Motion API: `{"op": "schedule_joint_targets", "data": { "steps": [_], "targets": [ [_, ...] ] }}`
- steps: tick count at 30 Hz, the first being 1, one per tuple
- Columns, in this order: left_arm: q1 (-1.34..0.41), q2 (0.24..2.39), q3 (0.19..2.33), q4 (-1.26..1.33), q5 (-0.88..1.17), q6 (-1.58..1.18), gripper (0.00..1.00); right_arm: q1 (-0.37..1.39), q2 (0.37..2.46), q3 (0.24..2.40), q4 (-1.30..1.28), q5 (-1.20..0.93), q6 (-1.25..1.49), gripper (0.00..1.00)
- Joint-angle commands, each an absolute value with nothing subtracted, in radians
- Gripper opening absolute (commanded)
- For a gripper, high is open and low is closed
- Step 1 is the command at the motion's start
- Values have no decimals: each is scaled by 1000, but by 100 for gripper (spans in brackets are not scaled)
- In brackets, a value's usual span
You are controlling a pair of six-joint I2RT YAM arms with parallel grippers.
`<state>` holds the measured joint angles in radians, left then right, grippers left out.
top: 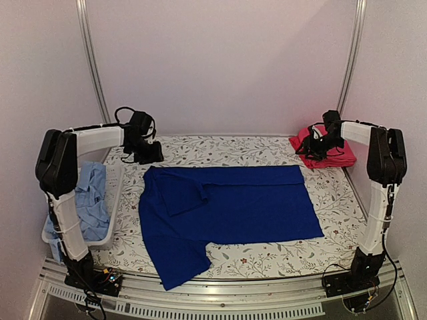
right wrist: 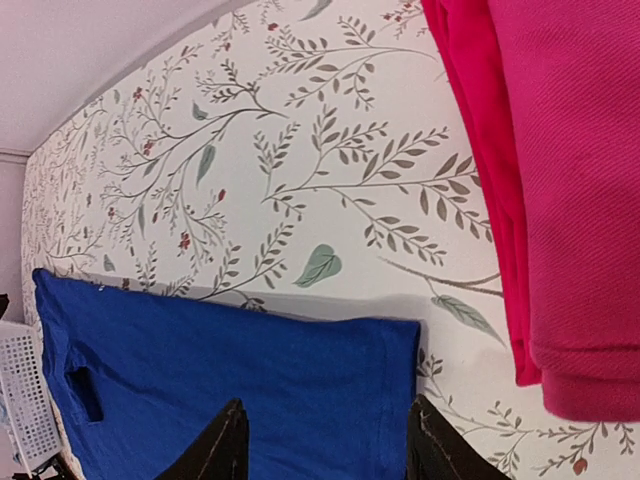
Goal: Fold and stack the mixed laundry pile
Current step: Pick up the 1/3-folded T-shirt from the center of the board.
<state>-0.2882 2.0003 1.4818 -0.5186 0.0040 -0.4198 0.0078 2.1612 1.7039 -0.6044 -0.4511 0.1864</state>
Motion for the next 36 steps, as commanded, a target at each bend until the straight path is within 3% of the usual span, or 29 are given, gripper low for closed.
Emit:
{"op": "schedule_joint_targets", "data": {
  "steps": [1, 5, 8, 15, 20, 25, 29, 36],
  "targets": [
    [-404, 1916, 1459, -455, 81, -308, 40, 27, 2003, 1596, -625, -557, 183, 53],
    [-475, 1972, 1468, -482, 117, -295, 22, 45, 1935, 1479, -626, -602, 178, 53],
    [-528, 2019, 1493, -494, 136, -281, 15, 62, 1898, 1400, -631, -615, 172, 52],
    [-601, 2108, 1534, -492, 170, -300, 9, 99, 1876, 1222, -550, -639, 180, 52],
    [-602, 2206, 1621, -516, 130, -306, 12, 100, 1956, 1223, -505, -617, 205, 52],
    [-601, 2308, 1747, -618, 91, -276, 34, 99, 2046, 1298, -532, -614, 199, 52],
    [-598, 2167, 1637, -575, 75, -266, 48, 98, 1979, 1319, -573, -613, 191, 55],
    [-603, 1881, 1409, -593, 109, -352, 56, 96, 1754, 1196, -738, -592, 191, 63]
  ]
}}
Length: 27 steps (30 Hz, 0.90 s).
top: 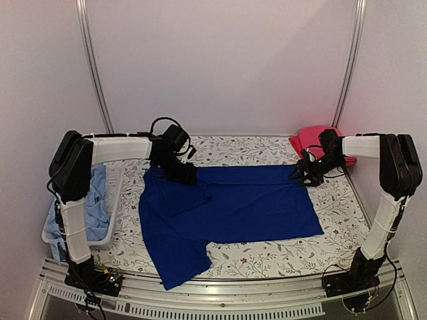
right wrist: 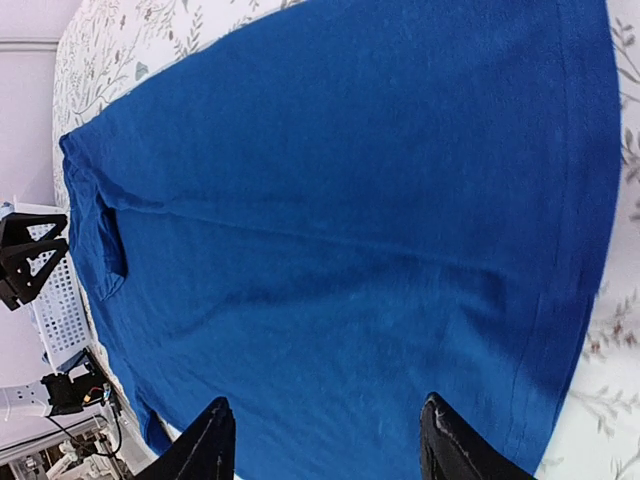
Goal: Fold and stack the mixed laundry pile
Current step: Pick up the 1/3-folded T-shirt from the center of the board.
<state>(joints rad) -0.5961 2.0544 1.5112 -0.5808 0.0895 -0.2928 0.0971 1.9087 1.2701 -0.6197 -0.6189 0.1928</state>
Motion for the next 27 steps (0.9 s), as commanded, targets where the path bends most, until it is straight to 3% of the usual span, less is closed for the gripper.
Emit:
{"op": "schedule_joint_targets", "data": {
  "steps": [1, 8, 15, 27],
  "targets": [
    [-611, 1842, 1363, -591, 110, -373, 56, 95, 1717, 1164, -759, -573, 199, 63],
    [-722, 1596, 1027, -566, 105, -657, 54, 60, 1437, 875, -850, -489, 332, 58],
    [-849, 1497, 918, -617, 37, -897, 54, 54, 1286, 669, -884, -459, 436, 54],
    [-872, 1390, 875, -702, -45, -1044, 54, 55, 1306, 699, -923, -295, 520, 43]
  ]
}}
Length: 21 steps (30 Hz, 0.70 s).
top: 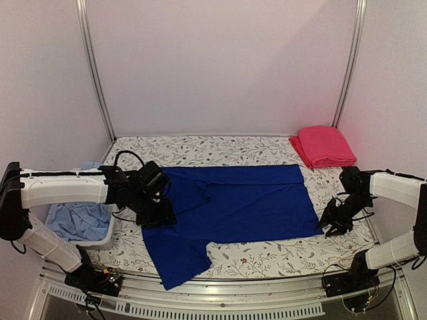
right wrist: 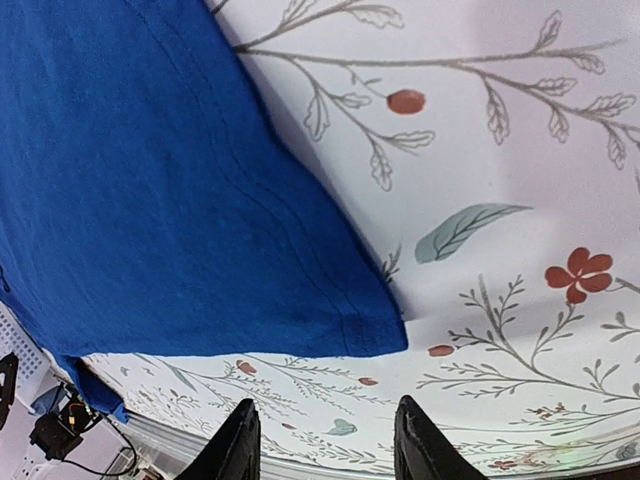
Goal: Fold and stack the mixed laundry pile
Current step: Pick up the 1/3-folded T-shirt from the center of the board.
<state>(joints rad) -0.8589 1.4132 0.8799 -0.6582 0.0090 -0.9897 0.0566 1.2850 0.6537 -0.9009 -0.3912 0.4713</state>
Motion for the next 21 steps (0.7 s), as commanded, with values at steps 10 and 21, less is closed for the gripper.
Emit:
{"op": "schedule_joint_targets", "data": {
  "steps": [10, 21],
  "targets": [
    [-870, 1379, 865, -707, -64, -1053, 54, 54, 1405, 671, -850, -277, 545, 35],
    [-906, 1278, 763, -722, -11, -1107, 52, 54, 1452, 646, -787, -280, 551, 6]
  ]
}}
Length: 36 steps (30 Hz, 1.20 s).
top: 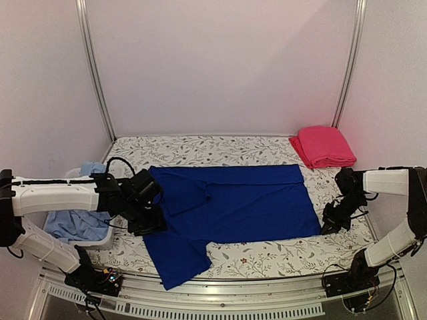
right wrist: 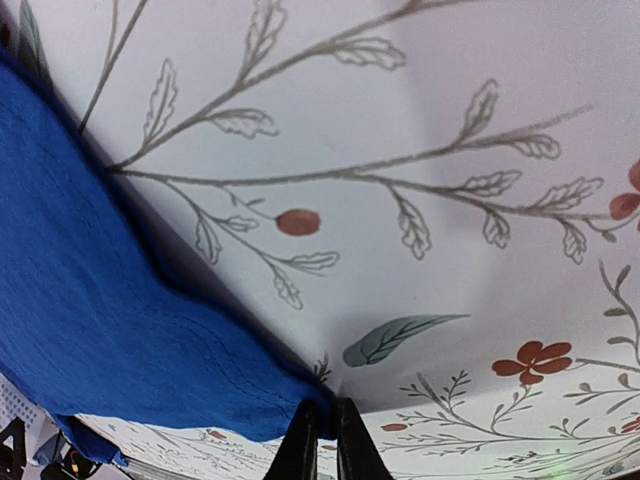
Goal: Fold and stack the mixed laundry pile
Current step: Pick up the 1/3-folded T-shirt from the center of the board.
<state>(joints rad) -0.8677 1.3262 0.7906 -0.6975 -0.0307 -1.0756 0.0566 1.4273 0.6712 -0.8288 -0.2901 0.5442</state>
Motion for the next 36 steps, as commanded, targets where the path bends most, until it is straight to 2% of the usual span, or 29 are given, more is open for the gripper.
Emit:
{"op": "schedule_joint_targets", "data": {
  "steps": [1, 3, 13, 17, 24, 36],
  "targets": [
    [-913, 1268, 758, -729, -8, -1109, 52, 54, 1455, 646, -785, -284, 550, 4],
    [-933, 1259, 749, -746, -8, -1116, 52, 53, 1456, 646, -784, -286, 548, 0],
    [-1100, 1258, 712, -870, 62, -1261, 43, 53, 1410, 684, -832, -305, 532, 0],
    [-1114, 1302, 718, -886, 43, -1285, 40, 52, 1411, 681, -829, -310, 531, 0],
    [-1090, 1334, 723, -943, 2, -1375, 37, 53, 1414, 683, -829, -307, 525, 0],
    [-953, 1355, 673, -766, -8, -1293, 36, 53, 1430, 679, -819, -306, 509, 0]
  ]
}}
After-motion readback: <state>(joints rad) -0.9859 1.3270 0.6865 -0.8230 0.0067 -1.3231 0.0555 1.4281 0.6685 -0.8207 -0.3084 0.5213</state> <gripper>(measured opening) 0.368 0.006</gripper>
